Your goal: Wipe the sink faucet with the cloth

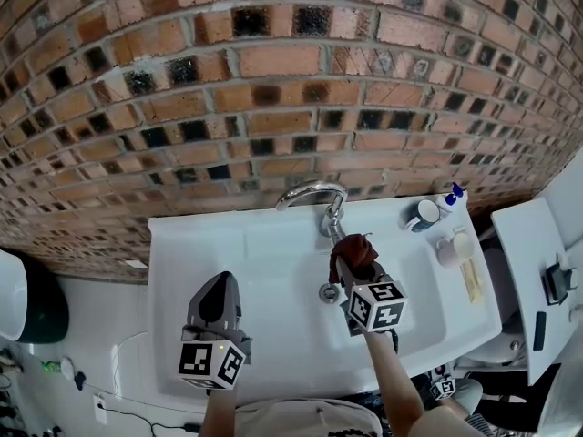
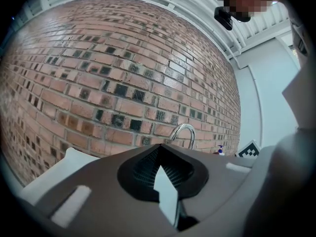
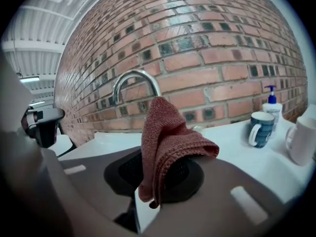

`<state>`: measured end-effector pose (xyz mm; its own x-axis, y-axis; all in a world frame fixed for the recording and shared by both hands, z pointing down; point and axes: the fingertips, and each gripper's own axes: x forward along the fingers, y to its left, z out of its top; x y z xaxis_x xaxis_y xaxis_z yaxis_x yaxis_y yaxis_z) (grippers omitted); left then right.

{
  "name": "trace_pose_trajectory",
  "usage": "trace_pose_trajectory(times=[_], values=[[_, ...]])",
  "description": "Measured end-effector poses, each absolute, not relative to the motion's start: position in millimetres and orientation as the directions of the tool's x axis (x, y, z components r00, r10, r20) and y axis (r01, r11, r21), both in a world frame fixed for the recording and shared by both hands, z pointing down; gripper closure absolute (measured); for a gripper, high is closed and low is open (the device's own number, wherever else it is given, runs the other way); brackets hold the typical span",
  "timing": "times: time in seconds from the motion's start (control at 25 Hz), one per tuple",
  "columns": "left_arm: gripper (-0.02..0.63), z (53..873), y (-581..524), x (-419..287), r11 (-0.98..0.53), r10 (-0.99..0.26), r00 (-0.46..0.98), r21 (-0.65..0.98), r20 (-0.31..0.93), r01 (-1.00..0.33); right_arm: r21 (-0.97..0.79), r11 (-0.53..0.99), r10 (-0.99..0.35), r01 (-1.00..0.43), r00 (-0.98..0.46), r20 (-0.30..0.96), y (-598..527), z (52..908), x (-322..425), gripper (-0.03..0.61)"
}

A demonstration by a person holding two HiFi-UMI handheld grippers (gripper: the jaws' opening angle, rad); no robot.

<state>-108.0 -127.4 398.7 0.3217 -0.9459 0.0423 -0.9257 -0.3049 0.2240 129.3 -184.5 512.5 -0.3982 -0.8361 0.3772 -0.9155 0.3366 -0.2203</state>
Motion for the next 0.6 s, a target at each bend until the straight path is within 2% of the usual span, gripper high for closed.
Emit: trace_pose_trajectory(times=[0.24, 0.4, 0.6], values=[[0.608, 399, -126, -113, -0.294, -0.949, 0.312, 0.226, 0.049, -0.929, -0.403, 0.335, -0.765, -0.852, -0.495, 0.411, -197, 545, 66, 0.522], [0.607, 402, -127, -123, -0.268, -0.956, 0.288, 0.228, 0.058, -0.936, -0.524, 0.231, -0.802, -0.820, -0.465, 0.374, -222, 538, 71, 0.522], [0.609, 405, -129, -127, -0.265, -0.957, 0.285, 0.234, 0.058, -0.935, -0.608, 0.187, -0.837, -0.772, -0.449, 0.312, -240, 519, 82, 0.525]])
